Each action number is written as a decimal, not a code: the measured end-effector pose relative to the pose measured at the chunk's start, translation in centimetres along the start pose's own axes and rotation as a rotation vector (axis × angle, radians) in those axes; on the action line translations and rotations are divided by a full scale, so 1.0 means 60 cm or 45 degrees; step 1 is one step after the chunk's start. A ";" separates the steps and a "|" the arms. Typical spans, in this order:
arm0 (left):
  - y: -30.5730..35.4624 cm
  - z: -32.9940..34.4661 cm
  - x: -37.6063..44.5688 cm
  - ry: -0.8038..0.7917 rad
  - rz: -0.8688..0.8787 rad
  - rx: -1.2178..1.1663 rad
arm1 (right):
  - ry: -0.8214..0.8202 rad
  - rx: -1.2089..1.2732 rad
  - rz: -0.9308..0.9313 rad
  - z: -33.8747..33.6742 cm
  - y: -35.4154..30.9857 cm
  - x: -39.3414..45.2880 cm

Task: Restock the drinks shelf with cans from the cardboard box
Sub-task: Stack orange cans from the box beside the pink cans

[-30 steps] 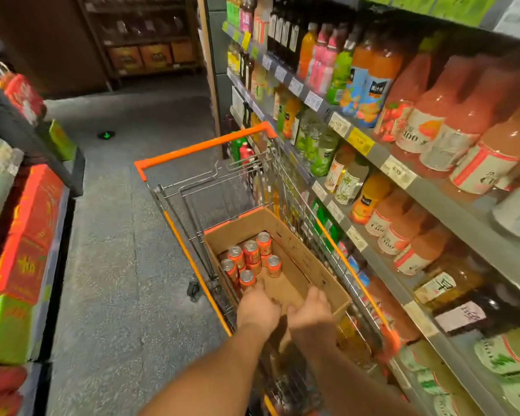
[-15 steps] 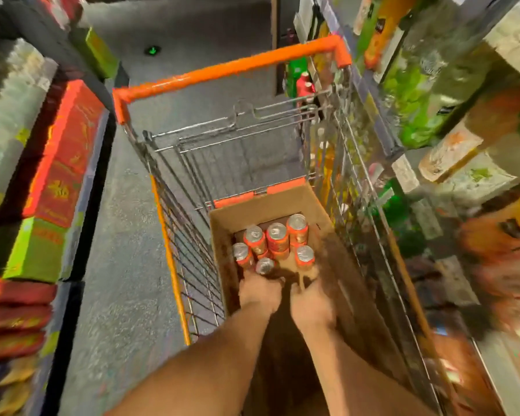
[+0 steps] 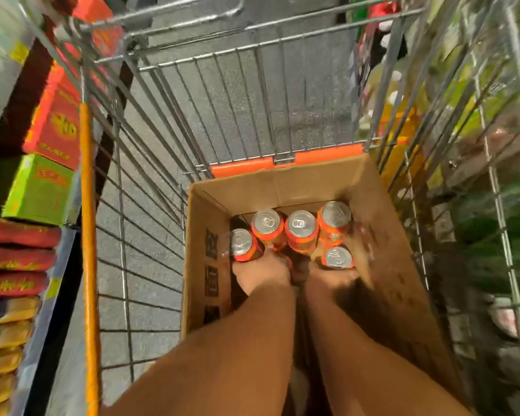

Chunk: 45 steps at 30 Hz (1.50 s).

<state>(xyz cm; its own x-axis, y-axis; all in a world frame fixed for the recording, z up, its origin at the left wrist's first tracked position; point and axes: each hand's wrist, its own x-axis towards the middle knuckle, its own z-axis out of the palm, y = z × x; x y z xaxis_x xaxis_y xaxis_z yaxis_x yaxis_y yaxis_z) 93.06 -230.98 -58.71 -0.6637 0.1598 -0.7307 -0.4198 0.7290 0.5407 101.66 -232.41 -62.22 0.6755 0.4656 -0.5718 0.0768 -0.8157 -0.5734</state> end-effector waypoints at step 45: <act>0.259 -0.364 -0.340 -0.866 1.436 0.484 | 0.621 0.215 -0.764 -0.408 -0.189 -0.480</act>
<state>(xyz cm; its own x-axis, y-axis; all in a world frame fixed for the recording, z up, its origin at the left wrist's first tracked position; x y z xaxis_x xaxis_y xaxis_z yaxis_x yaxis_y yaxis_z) 86.55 -237.43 -26.33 -0.0502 0.9944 -0.0926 0.4081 0.1050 0.9069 99.30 -244.97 -24.88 0.8022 0.5744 0.1627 0.4438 -0.3914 -0.8061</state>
